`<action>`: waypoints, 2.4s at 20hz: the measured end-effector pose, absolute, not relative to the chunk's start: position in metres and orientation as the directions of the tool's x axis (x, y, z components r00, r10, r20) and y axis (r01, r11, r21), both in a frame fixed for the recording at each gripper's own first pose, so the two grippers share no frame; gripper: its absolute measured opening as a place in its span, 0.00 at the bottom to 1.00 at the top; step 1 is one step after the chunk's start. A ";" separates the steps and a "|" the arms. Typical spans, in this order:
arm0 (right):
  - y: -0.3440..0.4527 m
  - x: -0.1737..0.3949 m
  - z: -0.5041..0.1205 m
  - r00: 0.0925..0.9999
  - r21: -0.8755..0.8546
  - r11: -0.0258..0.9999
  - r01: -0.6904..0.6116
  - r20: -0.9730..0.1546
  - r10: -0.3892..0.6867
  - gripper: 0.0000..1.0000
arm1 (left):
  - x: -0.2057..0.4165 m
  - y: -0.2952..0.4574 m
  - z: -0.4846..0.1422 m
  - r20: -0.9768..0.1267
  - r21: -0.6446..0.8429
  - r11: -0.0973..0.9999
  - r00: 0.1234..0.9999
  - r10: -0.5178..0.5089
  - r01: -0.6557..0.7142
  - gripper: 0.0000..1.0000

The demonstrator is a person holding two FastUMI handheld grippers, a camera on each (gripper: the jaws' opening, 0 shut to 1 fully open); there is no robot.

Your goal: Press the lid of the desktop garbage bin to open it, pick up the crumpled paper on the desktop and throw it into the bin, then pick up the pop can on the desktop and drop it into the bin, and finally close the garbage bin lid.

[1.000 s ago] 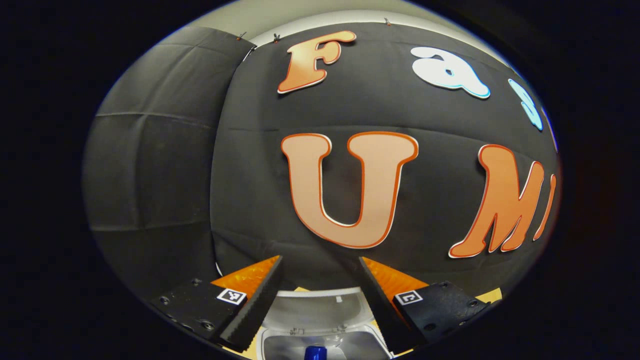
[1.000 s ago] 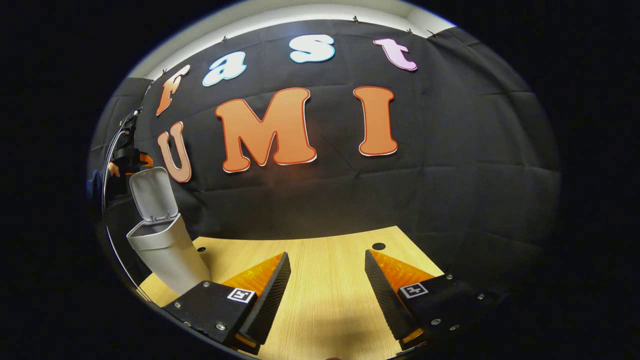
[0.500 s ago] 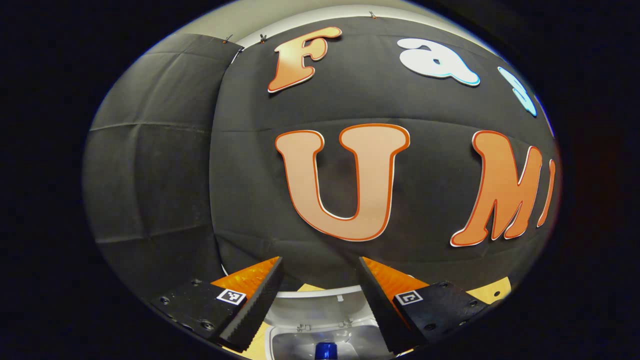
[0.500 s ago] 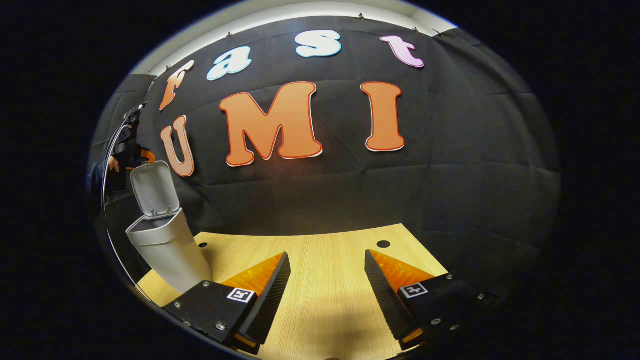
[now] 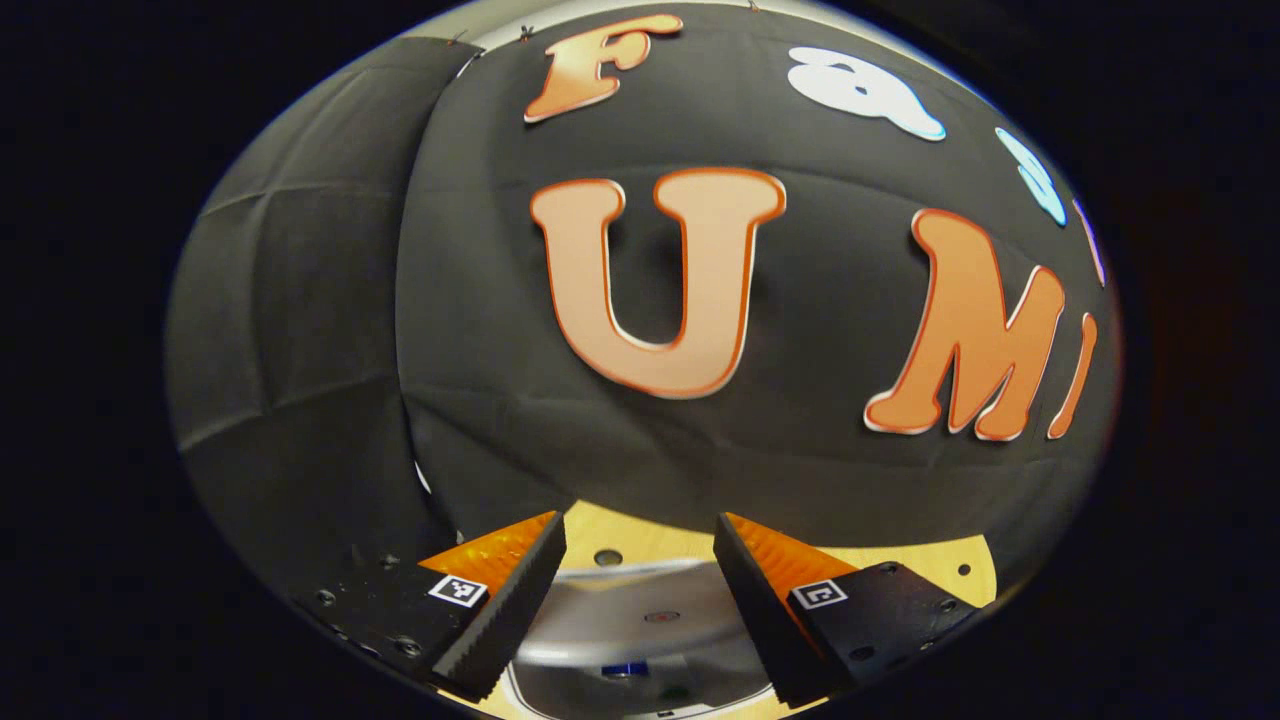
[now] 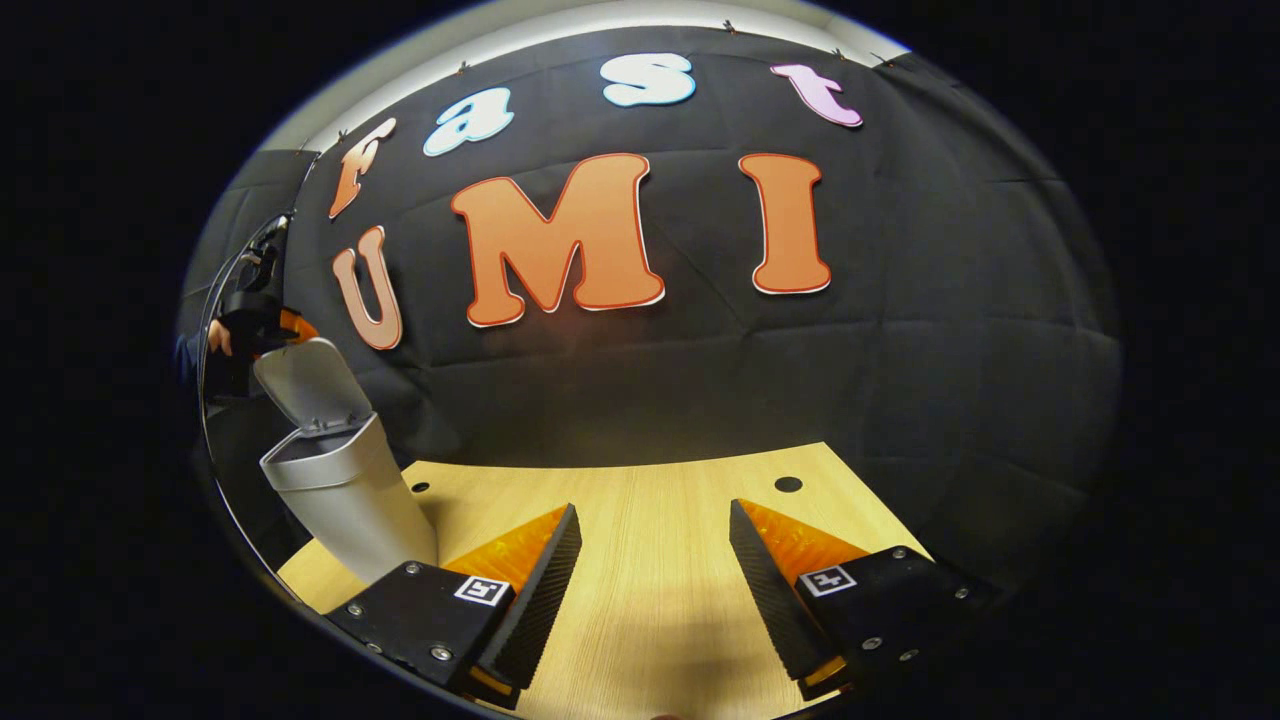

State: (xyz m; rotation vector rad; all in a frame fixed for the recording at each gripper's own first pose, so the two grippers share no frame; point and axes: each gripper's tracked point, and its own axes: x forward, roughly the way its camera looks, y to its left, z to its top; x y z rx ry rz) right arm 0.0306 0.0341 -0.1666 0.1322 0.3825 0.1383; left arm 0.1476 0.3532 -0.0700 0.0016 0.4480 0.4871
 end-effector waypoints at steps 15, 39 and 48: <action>0.044 0.033 -0.171 0.906 0.155 0.977 -0.145 -0.375 0.194 0.89 | 0.089 0.317 -0.163 -0.531 0.152 0.905 0.739 0.413 -0.397 0.95; 0.052 0.031 -0.159 0.908 0.162 0.971 -0.174 -0.355 0.222 0.89 | 0.069 0.275 -0.151 -0.533 0.168 0.929 0.762 0.368 -0.331 0.94; 0.057 0.032 -0.133 0.918 0.167 0.964 -0.207 -0.308 0.250 0.89 | 0.067 0.213 -0.087 -0.373 0.129 0.955 0.879 0.297 -0.268 0.94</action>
